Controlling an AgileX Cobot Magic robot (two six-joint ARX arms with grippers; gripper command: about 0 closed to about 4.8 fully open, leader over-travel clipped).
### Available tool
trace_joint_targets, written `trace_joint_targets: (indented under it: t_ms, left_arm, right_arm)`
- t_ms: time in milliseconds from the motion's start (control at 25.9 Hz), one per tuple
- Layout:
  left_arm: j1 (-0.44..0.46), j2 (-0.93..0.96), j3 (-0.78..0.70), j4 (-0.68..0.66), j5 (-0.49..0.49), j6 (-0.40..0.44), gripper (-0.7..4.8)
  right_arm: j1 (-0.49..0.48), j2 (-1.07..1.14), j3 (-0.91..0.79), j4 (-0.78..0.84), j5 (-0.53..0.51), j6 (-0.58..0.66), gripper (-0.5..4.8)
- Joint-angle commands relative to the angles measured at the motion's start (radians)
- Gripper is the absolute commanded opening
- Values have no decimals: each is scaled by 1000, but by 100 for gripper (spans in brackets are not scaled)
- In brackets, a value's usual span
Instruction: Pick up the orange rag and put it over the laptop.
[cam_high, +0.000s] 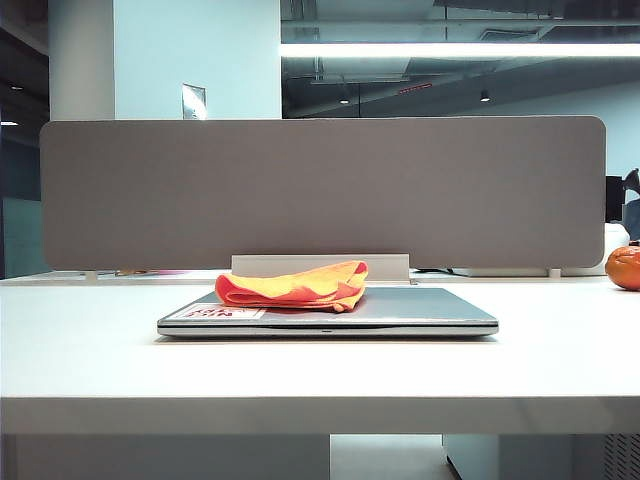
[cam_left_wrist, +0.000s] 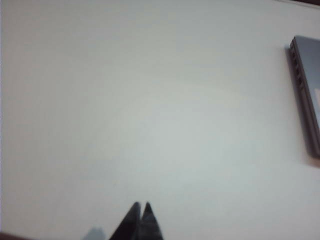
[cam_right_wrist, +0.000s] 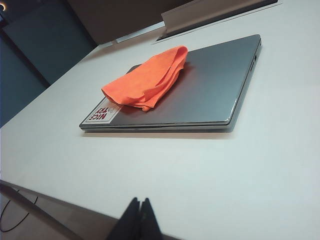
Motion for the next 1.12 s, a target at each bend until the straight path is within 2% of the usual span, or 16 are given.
trace_joint_targets:
  t_ms: [39,270,540,694,849,964,1119]
  left_arm:
    - [31,-47,-57,100,45,-16,-6]
    - [61,-155,-145,157,66,-16,-6]
    - [65,-223,-183,124,66,-13,-6]
    - [65,-260,-183,103,68,20,-6]
    - [65,-313,-183,23,78,47,-6]
    - [64,-340,-183,21,127,98,-6]
    - [57,-367,-183,23,130,126,-6]
  right_arm:
    - [-1,-2,-2,14,2,3,-5]
    - [-1,-2,-2,14,3,3,-5]
    - [-1,-2,-2,14,2,3,-5]
    - [-1,-2,-2,14,2,3,-5]
    - [-1,-2,-2,14,3,3,-5]
    - [-1,-2,-2,14,2,3,-5]
    - [-1,-2,-2,14,2,3,-5]
